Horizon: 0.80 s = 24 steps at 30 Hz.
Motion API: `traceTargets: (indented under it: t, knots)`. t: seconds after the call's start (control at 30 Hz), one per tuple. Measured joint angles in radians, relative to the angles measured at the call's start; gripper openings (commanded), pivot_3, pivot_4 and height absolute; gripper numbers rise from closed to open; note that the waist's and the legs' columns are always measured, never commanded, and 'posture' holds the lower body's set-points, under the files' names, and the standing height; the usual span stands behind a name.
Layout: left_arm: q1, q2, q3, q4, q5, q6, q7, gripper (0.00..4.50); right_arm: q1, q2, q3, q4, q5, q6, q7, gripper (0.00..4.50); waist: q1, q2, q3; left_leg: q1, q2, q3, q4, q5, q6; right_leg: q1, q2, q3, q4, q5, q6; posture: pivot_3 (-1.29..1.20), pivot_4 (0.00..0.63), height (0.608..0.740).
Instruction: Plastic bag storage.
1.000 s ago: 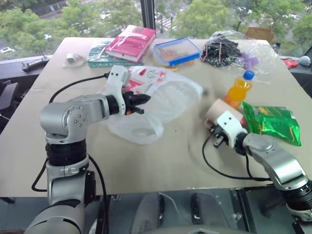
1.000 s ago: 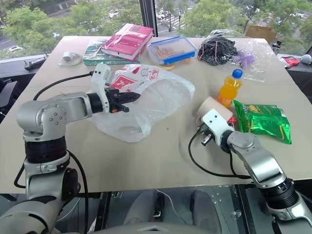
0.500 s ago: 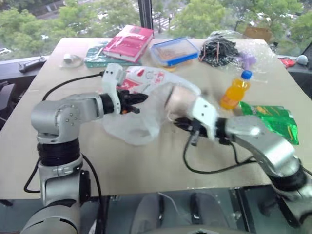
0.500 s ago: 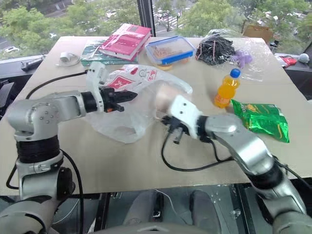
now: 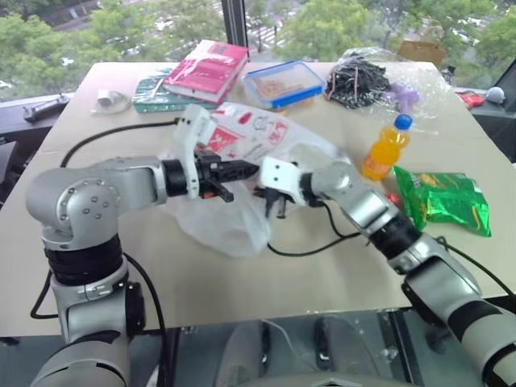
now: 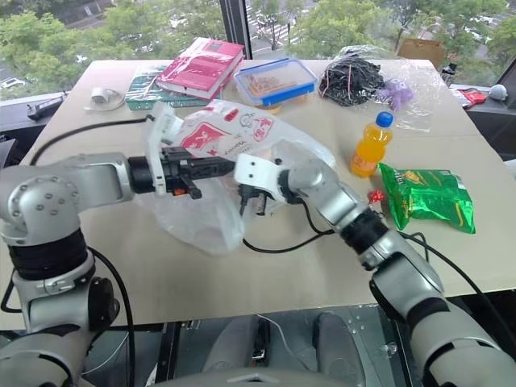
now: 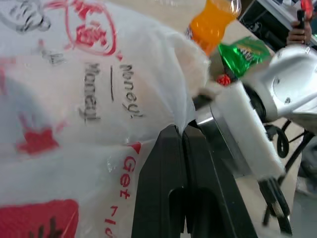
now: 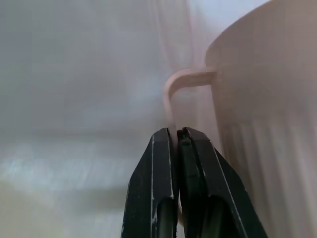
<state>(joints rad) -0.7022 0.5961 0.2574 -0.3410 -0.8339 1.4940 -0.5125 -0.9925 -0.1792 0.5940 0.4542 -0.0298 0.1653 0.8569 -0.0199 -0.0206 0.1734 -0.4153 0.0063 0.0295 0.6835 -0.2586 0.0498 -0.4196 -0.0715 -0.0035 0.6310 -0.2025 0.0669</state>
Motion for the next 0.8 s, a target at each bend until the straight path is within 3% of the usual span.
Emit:
traceTargets:
  t: [0.07, 0.1, 0.23, 0.33, 0.43, 0.63, 0.73, 0.8]
  knots:
    - [0.002, 0.000, 0.001, 0.012, 0.020, -0.011, 0.018, 0.00, -0.051, 0.043, -0.001, 0.118, -0.028, -0.084, 0.012, 0.07, 0.001, 0.000, 0.000, 0.000, 0.000, 0.000, -0.001, 0.001, -0.001, 0.000, 0.000, 0.000, 0.001, 0.000, 0.000, 0.00, 0.150, 0.740]
    - [0.004, -0.001, -0.001, 0.018, 0.031, -0.019, 0.025, 0.00, -0.077, 0.065, -0.003, 0.180, -0.040, -0.124, 0.021, 0.36, 0.001, 0.000, 0.000, 0.000, 0.000, 0.000, -0.001, 0.001, -0.001, 0.000, 0.000, 0.000, 0.001, 0.000, 0.000, 0.00, 0.150, 0.740]
    - [0.011, -0.029, -0.012, 0.047, 0.070, -0.055, 0.057, 0.00, -0.141, 0.107, -0.024, 0.370, -0.089, -0.256, -0.011, 1.90, 0.001, 0.001, 0.000, 0.000, 0.000, 0.000, -0.001, 0.001, -0.002, -0.001, -0.001, 0.000, 0.001, 0.000, 0.000, 0.00, 0.150, 0.740]
    - [0.009, -0.069, -0.010, 0.065, 0.074, -0.089, 0.067, 0.00, -0.123, 0.035, -0.058, 0.319, -0.133, -0.301, -0.081, 3.26, 0.009, 0.001, 0.001, -0.002, -0.001, -0.001, -0.002, 0.001, -0.002, -0.003, -0.003, 0.000, 0.002, 0.000, 0.000, 0.00, 0.150, 0.740]
    - [0.004, -0.076, -0.003, 0.108, 0.095, -0.117, 0.089, 0.00, -0.040, -0.061, -0.135, 0.122, -0.109, -0.228, -0.054, 3.26, 0.007, 0.001, 0.001, -0.002, -0.001, -0.001, -0.002, 0.001, -0.002, -0.003, -0.003, 0.000, 0.002, 0.000, 0.000, 0.00, 0.150, 0.740]
    - [-0.040, -0.102, 0.010, 0.208, 0.136, -0.173, 0.139, 0.00, 0.272, -0.232, -0.299, -0.610, 0.066, 0.241, 0.009, 3.26, 0.005, 0.001, 0.001, -0.002, 0.000, 0.000, -0.003, 0.001, -0.003, -0.004, -0.002, 0.000, 0.004, -0.001, -0.001, 0.00, 0.150, 0.740]
    - [-0.049, -0.116, 0.007, 0.240, 0.148, -0.197, 0.150, 0.00, 0.311, -0.274, -0.435, -0.874, 0.111, 0.494, -0.072, 3.26, 0.006, 0.001, 0.001, 0.000, 0.000, 0.001, -0.002, 0.001, -0.002, -0.004, -0.002, 0.001, 0.007, -0.001, -0.001, 0.00, 0.150, 0.740]
    - [-0.049, -0.118, 0.006, 0.252, 0.156, -0.206, 0.152, 0.00, 0.310, -0.275, -0.501, -0.915, 0.097, 0.564, -0.146, 3.26, 0.007, 0.001, 0.001, 0.001, 0.000, 0.001, -0.001, 0.001, -0.002, -0.003, -0.002, 0.001, 0.008, -0.001, -0.001, 0.00, 0.150, 0.740]
